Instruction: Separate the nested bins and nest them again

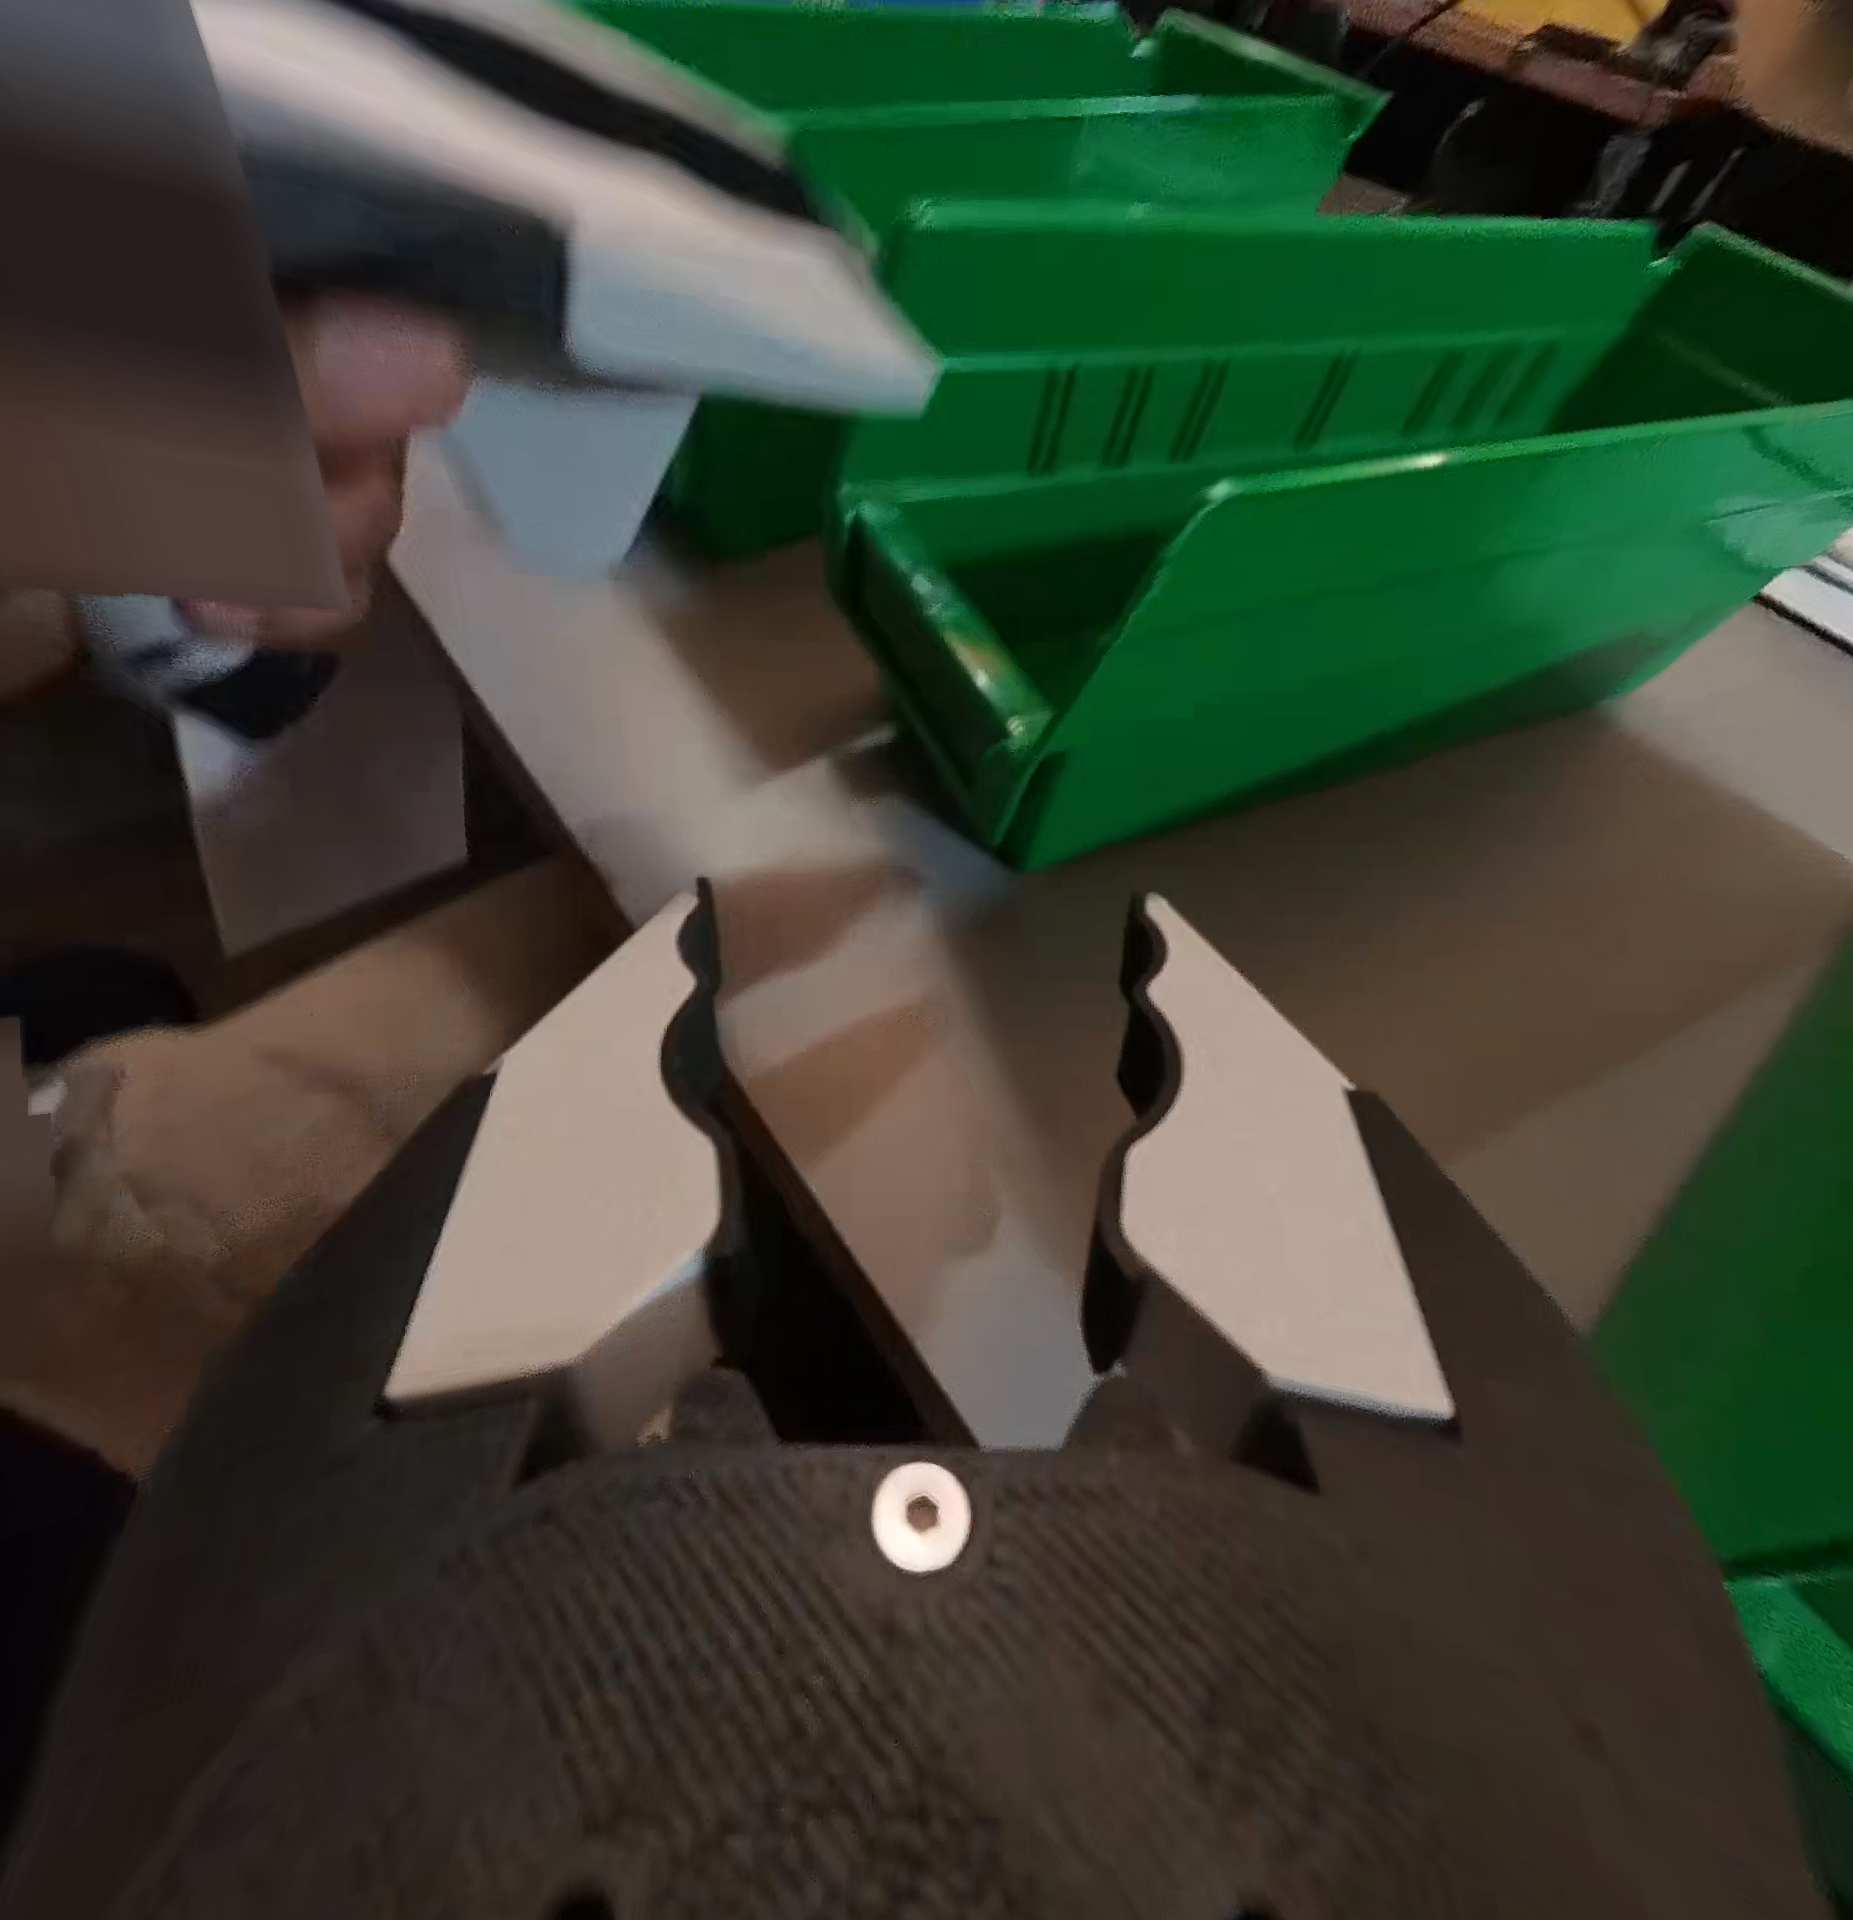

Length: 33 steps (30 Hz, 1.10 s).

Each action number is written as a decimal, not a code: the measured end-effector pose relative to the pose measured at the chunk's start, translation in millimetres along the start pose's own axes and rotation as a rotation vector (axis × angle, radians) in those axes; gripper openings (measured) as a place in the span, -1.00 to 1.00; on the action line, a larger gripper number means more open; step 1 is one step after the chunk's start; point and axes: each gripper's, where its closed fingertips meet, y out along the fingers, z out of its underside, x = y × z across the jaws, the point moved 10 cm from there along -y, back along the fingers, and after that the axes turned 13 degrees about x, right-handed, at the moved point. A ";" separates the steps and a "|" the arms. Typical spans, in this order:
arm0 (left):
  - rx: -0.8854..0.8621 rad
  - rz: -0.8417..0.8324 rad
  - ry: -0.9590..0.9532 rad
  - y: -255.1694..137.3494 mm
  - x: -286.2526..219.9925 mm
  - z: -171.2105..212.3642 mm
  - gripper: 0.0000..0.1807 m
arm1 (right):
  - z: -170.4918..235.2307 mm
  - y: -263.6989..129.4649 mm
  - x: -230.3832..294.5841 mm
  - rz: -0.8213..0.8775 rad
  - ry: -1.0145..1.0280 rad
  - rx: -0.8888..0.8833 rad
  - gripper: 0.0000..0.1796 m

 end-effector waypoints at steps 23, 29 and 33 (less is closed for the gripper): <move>-0.056 -0.181 0.310 34.9 -41.7 -12.7 -0.69 | -9.8 -32.6 2.9 -0.224 -0.049 -0.038 -0.20; 0.000 -0.177 0.378 38.1 -36.7 -3.6 -0.74 | -9.5 -24.9 6.4 -0.257 -0.046 -0.002 -0.17; 0.012 -0.143 0.311 38.7 -32.9 -4.2 -0.82 | -7.9 -20.8 7.3 -0.272 -0.053 0.027 -0.16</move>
